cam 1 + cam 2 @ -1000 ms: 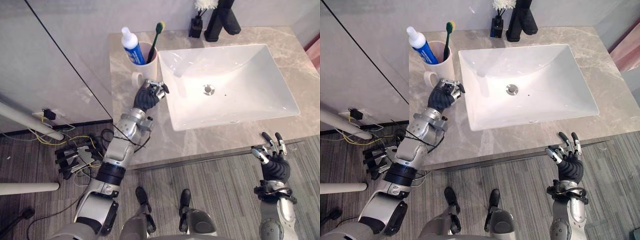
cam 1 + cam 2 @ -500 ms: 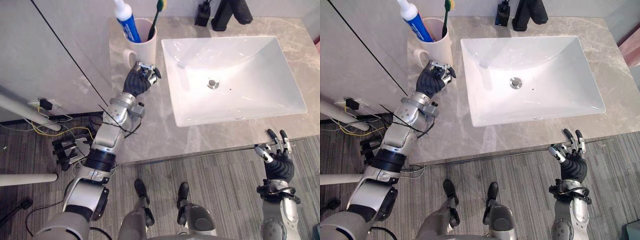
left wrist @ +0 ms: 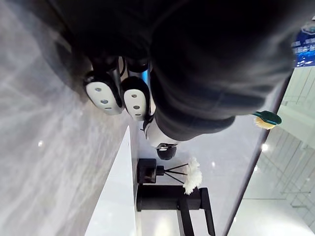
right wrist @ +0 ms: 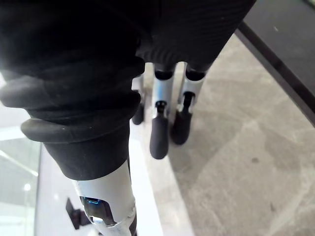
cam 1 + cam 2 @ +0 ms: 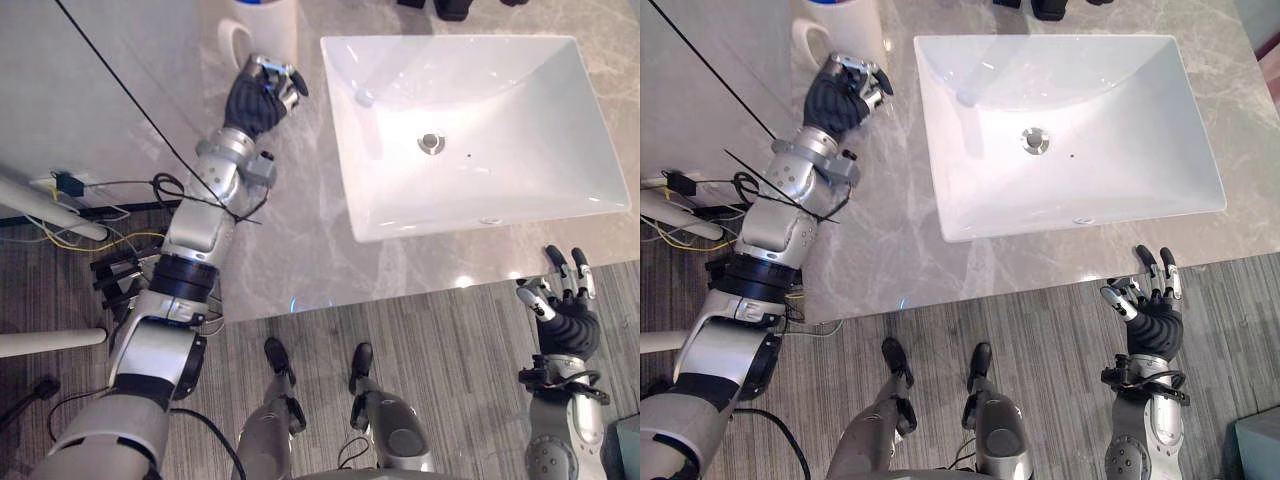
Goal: Organize washtable
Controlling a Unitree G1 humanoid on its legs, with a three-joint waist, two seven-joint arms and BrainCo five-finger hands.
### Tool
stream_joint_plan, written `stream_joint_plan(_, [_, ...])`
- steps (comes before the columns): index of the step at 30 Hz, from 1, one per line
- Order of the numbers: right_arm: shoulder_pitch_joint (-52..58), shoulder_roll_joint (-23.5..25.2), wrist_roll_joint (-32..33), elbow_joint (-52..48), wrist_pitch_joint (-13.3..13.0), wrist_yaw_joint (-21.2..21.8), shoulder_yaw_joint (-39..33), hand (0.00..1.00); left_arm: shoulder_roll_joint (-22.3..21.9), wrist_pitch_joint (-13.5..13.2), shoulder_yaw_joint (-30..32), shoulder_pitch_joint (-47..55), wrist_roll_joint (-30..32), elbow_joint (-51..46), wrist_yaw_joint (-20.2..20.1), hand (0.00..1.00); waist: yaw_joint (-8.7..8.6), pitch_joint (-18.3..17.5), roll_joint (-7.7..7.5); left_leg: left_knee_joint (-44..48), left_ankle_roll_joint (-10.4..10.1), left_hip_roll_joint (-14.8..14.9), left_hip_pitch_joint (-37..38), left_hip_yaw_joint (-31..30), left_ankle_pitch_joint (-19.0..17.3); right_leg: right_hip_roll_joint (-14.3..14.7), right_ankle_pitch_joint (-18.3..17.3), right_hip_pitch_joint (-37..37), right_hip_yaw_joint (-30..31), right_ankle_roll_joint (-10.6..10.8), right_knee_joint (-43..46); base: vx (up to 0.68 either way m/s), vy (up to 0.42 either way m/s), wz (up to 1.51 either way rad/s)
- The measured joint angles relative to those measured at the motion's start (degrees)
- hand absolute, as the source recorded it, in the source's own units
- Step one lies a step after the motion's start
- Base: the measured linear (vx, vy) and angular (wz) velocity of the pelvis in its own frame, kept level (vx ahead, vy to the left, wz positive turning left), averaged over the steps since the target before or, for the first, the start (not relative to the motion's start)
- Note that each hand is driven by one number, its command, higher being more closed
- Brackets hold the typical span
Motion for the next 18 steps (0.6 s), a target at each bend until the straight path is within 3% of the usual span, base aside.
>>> stream_joint_plan(8, [0.02, 0.1, 0.0, -0.02, 0.02, -0.03, 1.03, 0.0, 0.21, -0.37, 0.15, 2.43, -0.81, -2.6, 0.06, 1.0, 0.02, 0.1, -0.03, -0.02, -0.02, 0.0, 0.42, -0.17, 0.02, 0.13, -0.03, 0.37, 0.27, -0.01, -0.09, 0.03, 0.01, -0.01])
stream_joint_plan(13, [-0.58, 0.09, 0.0, 0.38, 0.35, -0.09, 1.48, 0.0, -2.9, -0.75, 0.41, 15.81, -2.34, -16.37, -0.5, 1.0, 0.54, -0.18, 0.76, -0.03, -0.03, -0.14, 1.87, -0.78, 0.02, 0.02, -0.52, 2.1, -0.29, 0.03, -0.12, 0.04, 0.011, 0.05])
stream_joint_plan(14, [-0.67, 0.13, 0.0, 0.85, 0.16, -0.21, 1.47, 0.0, -4.38, -0.96, 0.51, 21.45, -3.95, -20.44, -1.54, 0.0, 0.62, -1.0, 1.81, -0.04, -0.04, -0.25, 2.12, -1.44, 0.01, -0.1, -0.98, 2.65, -1.07, -0.05, 0.01, 0.06, 0.016, 0.23])
stream_joint_plan(18, [-0.63, -0.1, -0.14, 2.97, -0.09, -0.21, 1.12, 0.0, -7.3, -1.04, 1.8, 36.89, -7.93, -28.07, -3.03, 0.0, 0.78, -3.56, 4.17, -0.04, -0.06, -0.48, 3.89, -2.17, -0.01, -0.28, -1.47, 4.84, -1.87, 0.51, -0.06, 0.05, 0.015, 0.11])
